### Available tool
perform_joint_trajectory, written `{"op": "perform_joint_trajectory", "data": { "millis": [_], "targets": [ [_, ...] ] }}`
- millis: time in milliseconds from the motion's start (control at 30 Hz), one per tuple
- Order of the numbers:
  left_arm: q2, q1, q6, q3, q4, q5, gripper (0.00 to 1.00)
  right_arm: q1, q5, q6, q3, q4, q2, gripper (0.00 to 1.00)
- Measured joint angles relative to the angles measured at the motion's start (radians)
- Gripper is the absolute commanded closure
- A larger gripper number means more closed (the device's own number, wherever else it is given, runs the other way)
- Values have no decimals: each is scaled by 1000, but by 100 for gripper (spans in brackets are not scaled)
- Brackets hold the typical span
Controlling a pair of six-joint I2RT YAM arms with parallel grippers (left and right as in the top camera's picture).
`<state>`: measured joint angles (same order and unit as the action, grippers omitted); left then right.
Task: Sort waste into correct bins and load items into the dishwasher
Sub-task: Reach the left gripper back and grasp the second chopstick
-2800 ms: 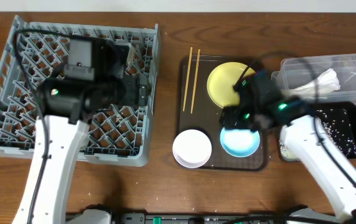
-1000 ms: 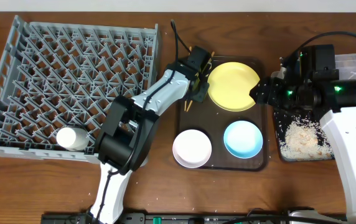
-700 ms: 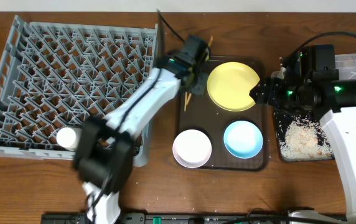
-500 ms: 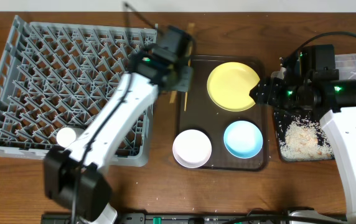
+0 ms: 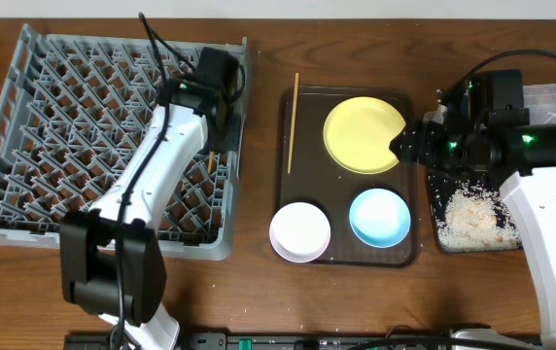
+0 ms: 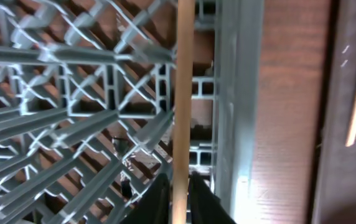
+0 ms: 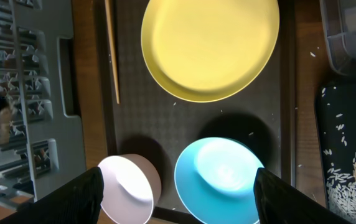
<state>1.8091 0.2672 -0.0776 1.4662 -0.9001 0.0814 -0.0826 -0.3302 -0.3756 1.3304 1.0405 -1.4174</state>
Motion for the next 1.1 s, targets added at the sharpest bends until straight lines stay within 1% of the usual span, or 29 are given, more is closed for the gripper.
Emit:
{"op": "perform_joint_trajectory", "data": {
  "millis": [200, 267, 367, 467, 633, 767, 900, 1100],
  "targets": [
    [3, 0, 28, -16, 10, 0, 83, 0, 0, 0, 0, -1, 0, 25],
    [3, 0, 35, -15, 6, -5, 72, 0, 0, 0, 0, -1, 0, 25],
    [3, 0, 38, 2, -20, -46, 60, 0, 0, 0, 0, -1, 0, 25],
    [-12, 8, 42, 40, -10, -102, 49, 0, 0, 0, 0, -1, 0, 25],
    [-72, 70, 37, 84, 99, -164, 47, 0, 1, 0, 0, -1, 0, 25],
    [-61, 142, 37, 89, 189, -185, 47, 0, 10, 0, 0, 0, 0, 24],
    [37, 197, 37, 89, 272, -186, 48, 0, 14, 0, 0, 0, 0, 24],
    [240, 211, 30, 89, 374, -182, 49, 0, 16, 0, 0, 0, 0, 23]
  ]
}}
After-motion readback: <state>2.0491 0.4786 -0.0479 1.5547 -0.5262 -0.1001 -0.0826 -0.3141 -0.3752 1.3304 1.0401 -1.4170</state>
